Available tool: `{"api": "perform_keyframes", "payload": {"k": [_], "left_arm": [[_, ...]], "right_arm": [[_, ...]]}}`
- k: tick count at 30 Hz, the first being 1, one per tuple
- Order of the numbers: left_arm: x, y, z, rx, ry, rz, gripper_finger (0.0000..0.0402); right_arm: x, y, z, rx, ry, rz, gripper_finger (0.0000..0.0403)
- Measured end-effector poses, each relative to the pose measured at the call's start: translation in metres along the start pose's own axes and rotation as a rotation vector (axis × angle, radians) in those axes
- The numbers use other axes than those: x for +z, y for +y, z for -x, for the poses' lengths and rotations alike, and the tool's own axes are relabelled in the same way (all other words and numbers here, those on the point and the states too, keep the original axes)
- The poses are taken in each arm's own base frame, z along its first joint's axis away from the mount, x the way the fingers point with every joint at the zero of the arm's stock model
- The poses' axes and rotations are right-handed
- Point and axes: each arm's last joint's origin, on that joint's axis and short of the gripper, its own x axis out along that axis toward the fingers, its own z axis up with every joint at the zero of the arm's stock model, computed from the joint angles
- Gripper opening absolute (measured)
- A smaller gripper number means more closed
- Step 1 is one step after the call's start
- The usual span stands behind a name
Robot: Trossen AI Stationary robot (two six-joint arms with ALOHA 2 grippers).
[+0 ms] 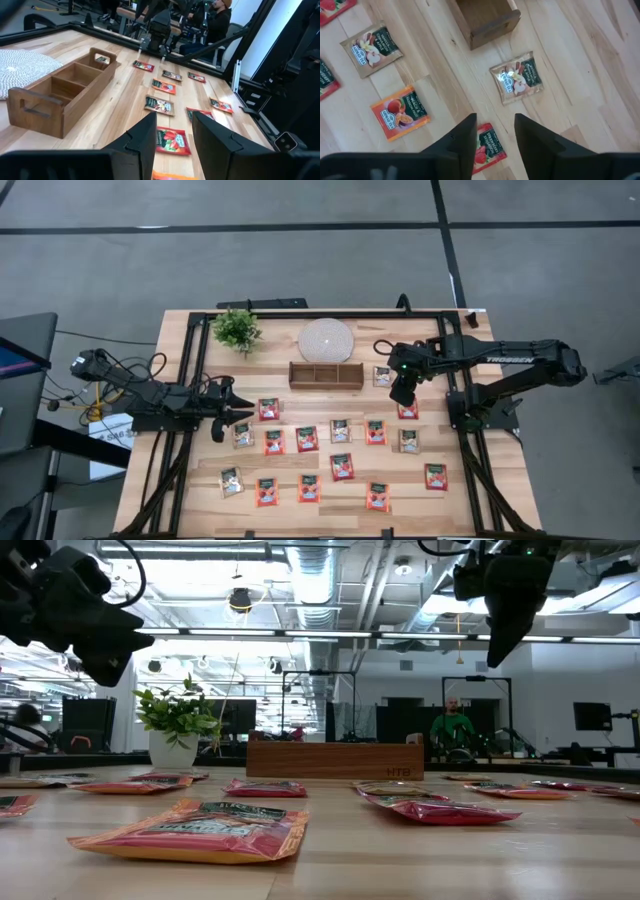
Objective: Pick & Place Tea
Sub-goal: Put the brown tea bag into the right section of the wooden organizer
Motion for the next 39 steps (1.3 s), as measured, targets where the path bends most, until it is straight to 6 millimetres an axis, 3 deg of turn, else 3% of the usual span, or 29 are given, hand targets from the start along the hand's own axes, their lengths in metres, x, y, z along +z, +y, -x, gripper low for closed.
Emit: {"api": "perform_keyframes", "payload": {"k": [7,16,34,39], "left_arm": [[-0.001,0.0,0.0,0.002,0.005,-0.002,0.0117],[0.0,0.0,0.0,0.002,0.004,-0.001,0.0117],[0.0,0.0,0.0,0.001,0.004,-0.001,0.0117],[0.0,0.0,0.0,0.002,0.004,-0.001,0.0117]], "right_arm": [[-0.001,0.0,0.0,-0.004,0.012,0.004,0.0163],[-0.001,-0.001,-0.001,-0.011,0.015,0.014,0.0167],[0.005,-0.025,-0.004,-0.051,0.021,-0.064,0.0182],[-0.001,-0.028,-0.02,-0.055,0.035,-0.087,0.0182]]}}
